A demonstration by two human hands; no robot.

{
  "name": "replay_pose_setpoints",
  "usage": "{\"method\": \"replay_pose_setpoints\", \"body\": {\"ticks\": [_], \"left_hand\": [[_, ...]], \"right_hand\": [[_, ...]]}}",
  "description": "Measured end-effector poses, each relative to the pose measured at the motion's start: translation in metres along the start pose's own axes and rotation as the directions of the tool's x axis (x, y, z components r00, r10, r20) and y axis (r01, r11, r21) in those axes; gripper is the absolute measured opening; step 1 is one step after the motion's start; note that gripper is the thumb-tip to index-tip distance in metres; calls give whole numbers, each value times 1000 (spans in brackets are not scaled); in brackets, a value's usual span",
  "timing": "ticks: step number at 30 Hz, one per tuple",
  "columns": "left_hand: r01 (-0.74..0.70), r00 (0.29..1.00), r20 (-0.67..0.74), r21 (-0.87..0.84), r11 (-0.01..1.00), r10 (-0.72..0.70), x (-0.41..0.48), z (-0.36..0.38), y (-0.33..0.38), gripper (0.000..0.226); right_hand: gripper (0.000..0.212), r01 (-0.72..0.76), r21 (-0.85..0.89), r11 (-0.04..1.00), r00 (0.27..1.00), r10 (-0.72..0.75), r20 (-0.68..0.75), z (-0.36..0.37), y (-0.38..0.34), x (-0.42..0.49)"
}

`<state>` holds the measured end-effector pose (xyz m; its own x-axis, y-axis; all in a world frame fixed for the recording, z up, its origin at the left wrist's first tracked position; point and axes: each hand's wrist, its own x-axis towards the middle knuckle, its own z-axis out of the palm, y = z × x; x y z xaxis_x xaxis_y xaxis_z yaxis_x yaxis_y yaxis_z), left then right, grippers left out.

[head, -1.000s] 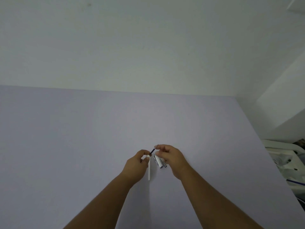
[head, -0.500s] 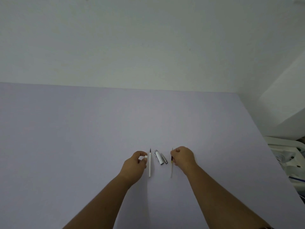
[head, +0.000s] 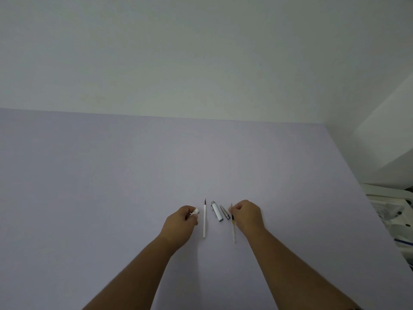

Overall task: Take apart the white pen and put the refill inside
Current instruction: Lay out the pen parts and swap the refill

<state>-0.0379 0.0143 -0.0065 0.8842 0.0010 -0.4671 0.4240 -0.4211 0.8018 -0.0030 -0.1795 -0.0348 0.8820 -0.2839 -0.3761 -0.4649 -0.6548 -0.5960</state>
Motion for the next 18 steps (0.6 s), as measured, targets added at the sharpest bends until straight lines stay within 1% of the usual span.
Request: {"method": "replay_pose_setpoints", "body": {"ticks": [2,4,6,8,10,12,14,16,18], "left_hand": [[-8,1000,-19,8,1000,9,0,-2,0,15],[-19,999,-44,16,1000,20,1,-5,-1,13],[-27,997,-75,40,999,30,1,-8,-3,13],[-32,994,-103,80,996,40,2,-12,-5,15],[-32,991,-123,111,993,45,2,-15,-8,14],[-30,990,-130,125,992,46,2,-18,-11,12],[-25,991,-127,133,991,42,1,-21,-14,11],[-13,992,-125,142,990,31,1,-23,-15,13],[-4,993,-119,141,990,21,0,-24,-17,14]], "right_hand": [[21,0,36,999,999,1,-47,-1,-4,-3],[19,57,67,996,996,-51,-77,-1,-12,-8],[17,147,41,988,989,-147,10,4,-26,-15],[22,229,-91,969,967,-217,132,18,-40,-21],[25,263,-274,925,957,-215,194,35,-51,-27],[26,265,-369,891,960,-206,192,51,-54,-29],[29,257,-397,881,964,-202,175,58,-54,-32],[32,240,-382,893,967,-186,174,60,-54,-37],[29,147,-285,947,985,-114,129,60,-55,-39]]}}
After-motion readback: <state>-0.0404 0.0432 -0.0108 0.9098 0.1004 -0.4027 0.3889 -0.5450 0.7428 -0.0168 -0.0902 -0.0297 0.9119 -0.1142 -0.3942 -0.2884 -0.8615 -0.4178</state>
